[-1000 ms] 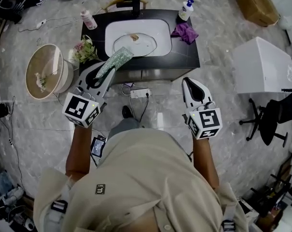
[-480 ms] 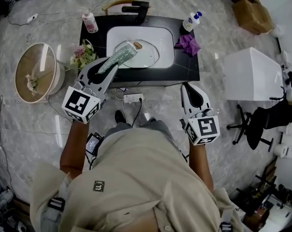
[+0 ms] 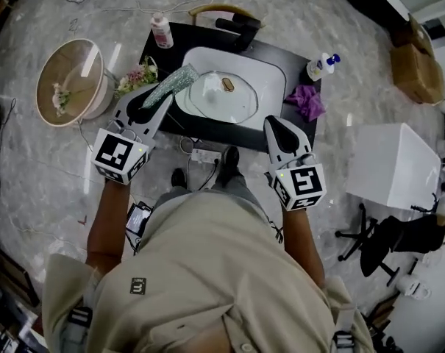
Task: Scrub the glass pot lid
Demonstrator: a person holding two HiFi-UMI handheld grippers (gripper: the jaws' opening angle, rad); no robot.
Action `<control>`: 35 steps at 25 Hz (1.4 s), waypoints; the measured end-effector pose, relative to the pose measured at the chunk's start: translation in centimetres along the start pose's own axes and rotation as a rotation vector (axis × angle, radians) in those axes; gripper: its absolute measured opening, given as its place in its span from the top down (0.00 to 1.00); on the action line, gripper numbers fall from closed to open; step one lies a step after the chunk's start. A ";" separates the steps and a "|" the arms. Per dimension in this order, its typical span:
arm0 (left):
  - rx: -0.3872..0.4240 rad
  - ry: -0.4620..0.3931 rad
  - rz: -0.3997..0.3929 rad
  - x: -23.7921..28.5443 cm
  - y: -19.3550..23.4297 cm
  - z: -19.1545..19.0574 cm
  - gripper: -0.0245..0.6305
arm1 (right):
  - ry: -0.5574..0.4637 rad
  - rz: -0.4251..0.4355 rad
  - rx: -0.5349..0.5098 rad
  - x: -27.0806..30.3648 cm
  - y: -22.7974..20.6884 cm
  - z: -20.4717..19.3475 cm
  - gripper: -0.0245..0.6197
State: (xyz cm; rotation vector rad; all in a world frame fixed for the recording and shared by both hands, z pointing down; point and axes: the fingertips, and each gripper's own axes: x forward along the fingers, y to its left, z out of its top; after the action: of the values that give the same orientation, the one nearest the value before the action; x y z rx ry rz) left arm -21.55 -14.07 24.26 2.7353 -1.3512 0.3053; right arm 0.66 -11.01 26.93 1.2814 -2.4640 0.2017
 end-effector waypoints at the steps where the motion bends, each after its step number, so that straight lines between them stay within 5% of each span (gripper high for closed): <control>1: -0.011 0.020 0.035 0.4 0.1 -0.1 0.81 | 0.000 0.043 -0.013 1.0 -0.5 0.2 0.92; 6: 0.006 0.113 0.143 4.4 -0.2 -0.7 0.81 | -0.037 0.159 -0.048 4.7 -5.7 1.9 0.92; 12: 0.022 0.222 0.226 8.8 -0.7 -3.1 0.81 | 0.017 0.279 -0.045 7.5 -8.7 -0.7 0.92; 27: 0.024 0.566 0.200 15.0 0.0 -18.1 0.81 | 0.194 0.337 0.046 9.9 -10.7 -10.6 0.92; 35: 0.138 0.753 0.166 16.2 0.1 -24.4 0.81 | 0.252 0.336 0.067 10.1 -10.4 -13.9 0.92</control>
State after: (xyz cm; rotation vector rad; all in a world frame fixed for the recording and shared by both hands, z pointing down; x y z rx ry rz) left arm -15.51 -22.96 51.51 2.1934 -1.3337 1.3141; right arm 7.24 -20.79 43.17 0.8000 -2.4493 0.5017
